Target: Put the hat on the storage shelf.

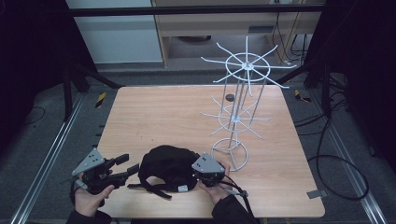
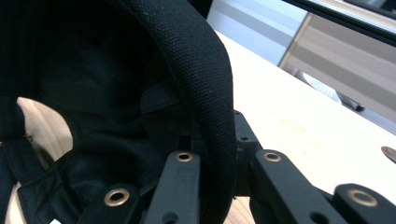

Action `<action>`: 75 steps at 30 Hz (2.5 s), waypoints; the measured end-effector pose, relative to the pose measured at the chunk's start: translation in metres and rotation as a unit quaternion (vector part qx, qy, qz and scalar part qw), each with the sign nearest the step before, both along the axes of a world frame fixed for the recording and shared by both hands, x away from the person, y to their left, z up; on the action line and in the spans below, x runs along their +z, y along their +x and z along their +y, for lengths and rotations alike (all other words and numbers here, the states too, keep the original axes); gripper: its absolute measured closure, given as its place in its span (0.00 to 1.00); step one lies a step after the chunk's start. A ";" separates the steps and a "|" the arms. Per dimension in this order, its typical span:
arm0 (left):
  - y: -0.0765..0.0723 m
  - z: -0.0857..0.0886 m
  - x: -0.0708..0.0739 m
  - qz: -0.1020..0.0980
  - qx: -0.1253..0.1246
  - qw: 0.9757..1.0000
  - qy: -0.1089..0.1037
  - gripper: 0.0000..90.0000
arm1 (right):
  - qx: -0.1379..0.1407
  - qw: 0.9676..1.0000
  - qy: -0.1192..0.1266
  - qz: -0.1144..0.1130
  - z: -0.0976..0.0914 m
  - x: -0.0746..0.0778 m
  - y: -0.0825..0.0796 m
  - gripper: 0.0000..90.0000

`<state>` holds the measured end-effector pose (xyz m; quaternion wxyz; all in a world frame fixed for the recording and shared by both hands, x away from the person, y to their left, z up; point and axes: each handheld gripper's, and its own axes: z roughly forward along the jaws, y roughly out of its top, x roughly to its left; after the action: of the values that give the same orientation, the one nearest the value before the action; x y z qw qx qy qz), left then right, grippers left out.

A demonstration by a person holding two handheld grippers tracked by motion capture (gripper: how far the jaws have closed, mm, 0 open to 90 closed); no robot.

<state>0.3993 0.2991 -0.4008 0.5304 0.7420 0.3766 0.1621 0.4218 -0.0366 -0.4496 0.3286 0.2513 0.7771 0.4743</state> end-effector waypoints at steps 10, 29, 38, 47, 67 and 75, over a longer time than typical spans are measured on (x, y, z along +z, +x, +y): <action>0.032 -0.036 0.009 0.035 -0.008 0.999 0.017 0.41 | 0.052 0.998 -0.009 -0.043 -0.003 -0.003 -0.009 0.93; 0.006 -0.086 -0.046 0.096 -0.105 0.989 0.045 0.46 | 0.061 0.998 -0.021 0.005 -0.030 -0.018 -0.011 0.80; 0.006 -0.091 -0.051 0.131 -0.078 0.987 0.045 0.91 | 0.052 0.998 -0.024 0.031 -0.033 -0.018 -0.008 0.73; 0.004 -0.081 -0.017 0.040 -0.014 0.997 0.064 0.94 | 0.050 0.998 0.011 0.040 -0.044 -0.005 -0.009 0.40; 0.011 -0.086 -0.034 0.017 -0.004 0.990 0.141 0.88 | -0.112 0.986 0.067 0.108 -0.157 -0.017 -0.013 0.31; 0.008 -0.098 -0.045 0.032 -0.034 0.989 0.143 0.81 | -0.172 0.974 0.086 0.121 -0.191 -0.023 -0.006 0.31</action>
<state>0.4068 0.2014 -0.4461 0.4119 0.8274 0.3407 0.1724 0.4162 -0.2276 -0.4722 0.2855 0.4638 0.7125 0.4423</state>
